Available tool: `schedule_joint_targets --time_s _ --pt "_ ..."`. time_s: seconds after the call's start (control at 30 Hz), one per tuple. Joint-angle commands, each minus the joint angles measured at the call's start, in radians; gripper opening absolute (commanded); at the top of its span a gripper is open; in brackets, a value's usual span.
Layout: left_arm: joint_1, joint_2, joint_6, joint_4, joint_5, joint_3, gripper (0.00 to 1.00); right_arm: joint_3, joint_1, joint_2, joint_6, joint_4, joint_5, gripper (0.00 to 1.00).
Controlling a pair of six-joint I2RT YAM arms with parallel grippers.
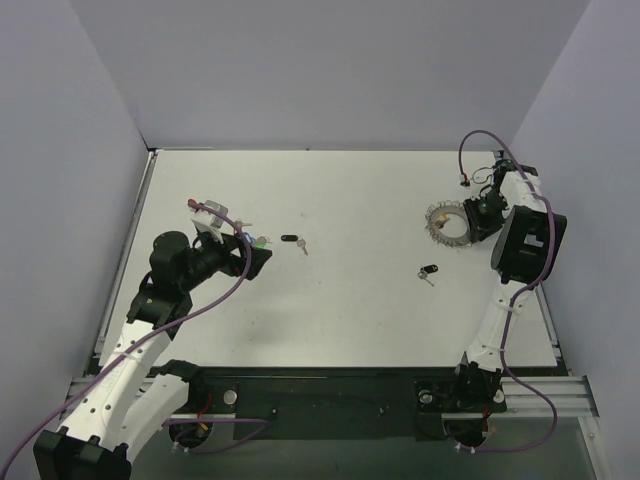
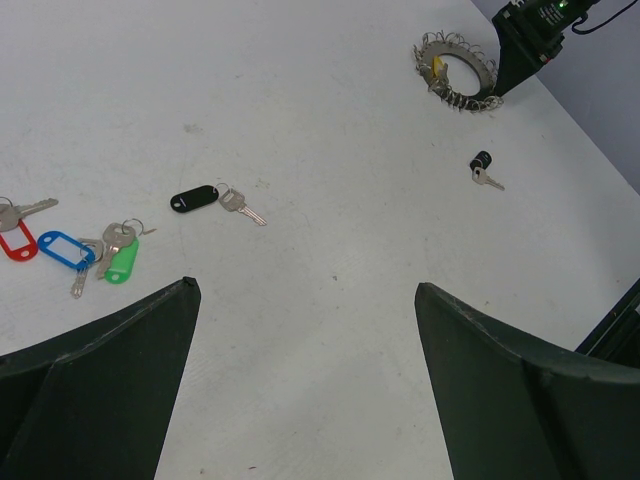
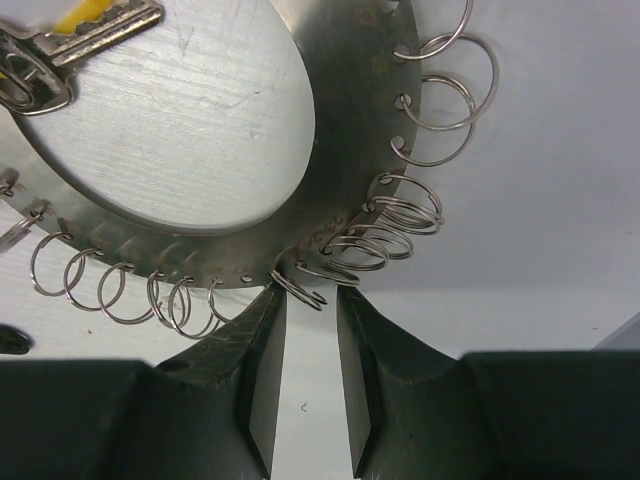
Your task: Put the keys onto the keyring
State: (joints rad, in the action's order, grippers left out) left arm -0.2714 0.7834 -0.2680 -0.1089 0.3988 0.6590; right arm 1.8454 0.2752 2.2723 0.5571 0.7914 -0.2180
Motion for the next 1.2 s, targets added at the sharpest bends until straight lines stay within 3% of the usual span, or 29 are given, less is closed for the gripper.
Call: schedule_joint_targets --time_s 0.0,0.4,0.63,0.93,1.17 --pt "0.006 -0.001 0.012 0.025 0.014 0.045 1.00 0.032 0.007 0.003 -0.002 0.054 -0.023 0.23" --pt "0.006 -0.001 0.012 0.025 0.012 0.045 1.00 0.021 0.010 -0.016 0.007 0.054 -0.075 0.14" --pt "0.006 -0.003 0.013 0.026 0.012 0.045 1.00 0.011 0.010 -0.037 0.027 0.054 -0.106 0.01" --pt "0.008 0.002 0.012 0.025 0.012 0.045 1.00 -0.031 0.009 -0.155 -0.016 -0.001 -0.144 0.00" --pt "0.009 0.002 0.012 0.023 0.014 0.044 1.00 -0.051 -0.021 -0.298 -0.040 -0.041 -0.089 0.00"
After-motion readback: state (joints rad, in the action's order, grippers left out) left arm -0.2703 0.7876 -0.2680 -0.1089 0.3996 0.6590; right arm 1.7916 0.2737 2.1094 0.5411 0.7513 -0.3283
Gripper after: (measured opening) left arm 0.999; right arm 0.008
